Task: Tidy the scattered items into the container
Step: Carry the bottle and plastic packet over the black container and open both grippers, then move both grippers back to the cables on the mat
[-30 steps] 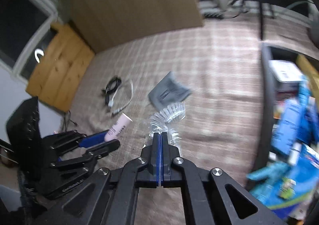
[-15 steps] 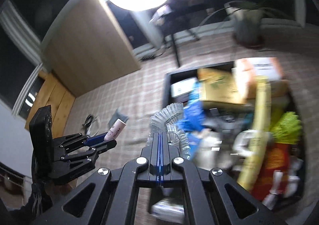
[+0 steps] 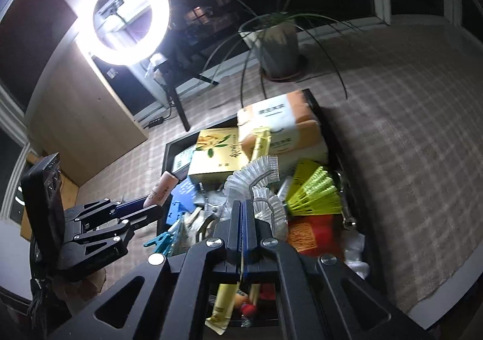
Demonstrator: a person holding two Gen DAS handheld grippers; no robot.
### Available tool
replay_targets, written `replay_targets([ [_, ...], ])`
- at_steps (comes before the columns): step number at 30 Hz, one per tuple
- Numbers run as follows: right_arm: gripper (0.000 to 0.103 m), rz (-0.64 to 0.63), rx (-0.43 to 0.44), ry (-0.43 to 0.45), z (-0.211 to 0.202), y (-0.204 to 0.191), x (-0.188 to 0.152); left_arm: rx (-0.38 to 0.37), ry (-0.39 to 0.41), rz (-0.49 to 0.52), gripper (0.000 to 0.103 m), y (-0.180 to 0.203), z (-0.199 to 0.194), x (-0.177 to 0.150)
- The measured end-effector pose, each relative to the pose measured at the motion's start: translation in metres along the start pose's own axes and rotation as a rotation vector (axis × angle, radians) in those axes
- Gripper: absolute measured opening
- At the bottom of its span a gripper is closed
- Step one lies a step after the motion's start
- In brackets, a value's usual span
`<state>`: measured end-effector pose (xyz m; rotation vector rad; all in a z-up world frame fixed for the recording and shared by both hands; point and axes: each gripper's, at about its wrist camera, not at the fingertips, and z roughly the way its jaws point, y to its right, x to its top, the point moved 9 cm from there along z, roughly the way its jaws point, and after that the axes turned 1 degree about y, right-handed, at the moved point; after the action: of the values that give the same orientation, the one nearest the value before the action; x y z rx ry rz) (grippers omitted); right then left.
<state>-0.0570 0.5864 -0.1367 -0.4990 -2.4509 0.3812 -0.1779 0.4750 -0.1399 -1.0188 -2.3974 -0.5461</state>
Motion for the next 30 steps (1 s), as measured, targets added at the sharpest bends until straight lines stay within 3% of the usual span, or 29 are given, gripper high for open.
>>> replay_targets([
  [4, 0.003, -0.007, -0.008, -0.005, -0.001, 0.006, -0.002, -0.013, 0.013, 0.032, 0.022, 0.017, 0.007, 0.013],
  [6, 0.006, -0.006, -0.026, -0.009, -0.001, 0.009, -0.001, -0.038, -0.004, 0.045, 0.037, 0.024, 0.011, 0.015],
  [7, 0.017, -0.002, -0.036, -0.007, -0.002, 0.010, 0.000, -0.040, -0.005, 0.043, 0.051, 0.025, 0.011, 0.015],
  [10, 0.044, 0.014, -0.042, 0.017, -0.006, 0.013, 0.005, -0.022, 0.021, 0.041, 0.053, 0.022, 0.005, 0.016],
  [19, 0.048, 0.000, -0.012, -0.005, 0.002, -0.011, 0.004, 0.048, 0.027, -0.007, 0.053, -0.022, -0.021, -0.006],
  [30, 0.050, -0.112, 0.067, -0.079, 0.045, -0.106, -0.008, 0.212, -0.002, -0.178, 0.053, -0.157, -0.077, -0.084],
])
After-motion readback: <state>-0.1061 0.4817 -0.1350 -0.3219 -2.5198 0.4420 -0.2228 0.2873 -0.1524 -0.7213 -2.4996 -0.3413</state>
